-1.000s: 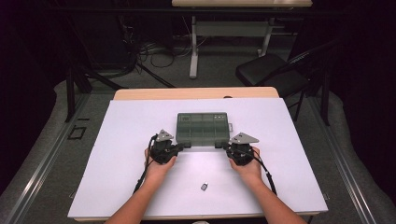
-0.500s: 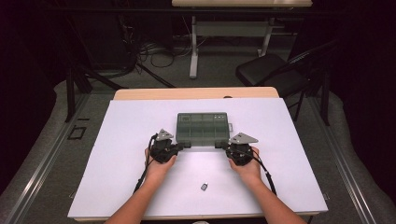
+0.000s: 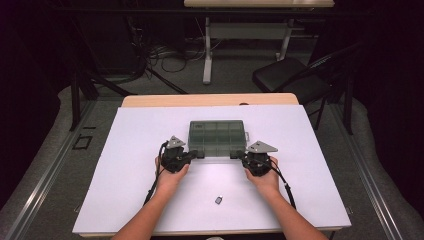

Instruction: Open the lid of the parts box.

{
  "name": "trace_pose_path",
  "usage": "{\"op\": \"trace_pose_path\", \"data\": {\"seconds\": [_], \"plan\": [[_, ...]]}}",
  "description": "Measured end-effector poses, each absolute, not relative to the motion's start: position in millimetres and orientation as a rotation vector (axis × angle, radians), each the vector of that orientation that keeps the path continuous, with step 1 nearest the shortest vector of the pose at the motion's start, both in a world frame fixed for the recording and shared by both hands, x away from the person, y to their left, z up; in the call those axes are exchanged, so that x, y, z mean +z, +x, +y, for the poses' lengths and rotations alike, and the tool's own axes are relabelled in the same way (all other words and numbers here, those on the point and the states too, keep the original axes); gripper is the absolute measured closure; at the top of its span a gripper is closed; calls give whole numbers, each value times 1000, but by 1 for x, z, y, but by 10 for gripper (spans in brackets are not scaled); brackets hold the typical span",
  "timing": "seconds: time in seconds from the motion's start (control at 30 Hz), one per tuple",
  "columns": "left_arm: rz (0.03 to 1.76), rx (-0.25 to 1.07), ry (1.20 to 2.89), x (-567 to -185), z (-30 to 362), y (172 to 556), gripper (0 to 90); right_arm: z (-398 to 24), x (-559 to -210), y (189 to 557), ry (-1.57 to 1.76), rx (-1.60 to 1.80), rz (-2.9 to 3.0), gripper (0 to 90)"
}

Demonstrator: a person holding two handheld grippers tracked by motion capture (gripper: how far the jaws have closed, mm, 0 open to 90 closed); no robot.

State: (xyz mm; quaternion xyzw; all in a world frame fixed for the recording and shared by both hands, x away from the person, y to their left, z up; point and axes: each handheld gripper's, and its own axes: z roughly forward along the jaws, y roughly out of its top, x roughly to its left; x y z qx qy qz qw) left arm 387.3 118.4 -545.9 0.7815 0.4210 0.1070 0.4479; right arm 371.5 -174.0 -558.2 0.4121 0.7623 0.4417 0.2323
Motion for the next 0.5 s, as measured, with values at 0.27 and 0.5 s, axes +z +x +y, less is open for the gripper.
{"op": "trace_pose_path", "data": {"seconds": [0.27, 0.5], "plan": [[1069, 271, 1901, -542, 124, 390, 900, -180, -550, 374, 1165, 1243, 2049, 900], [1077, 288, 1899, -534, 125, 394, 900, -184, -543, 380, 1196, 1264, 2015, 900]]}}
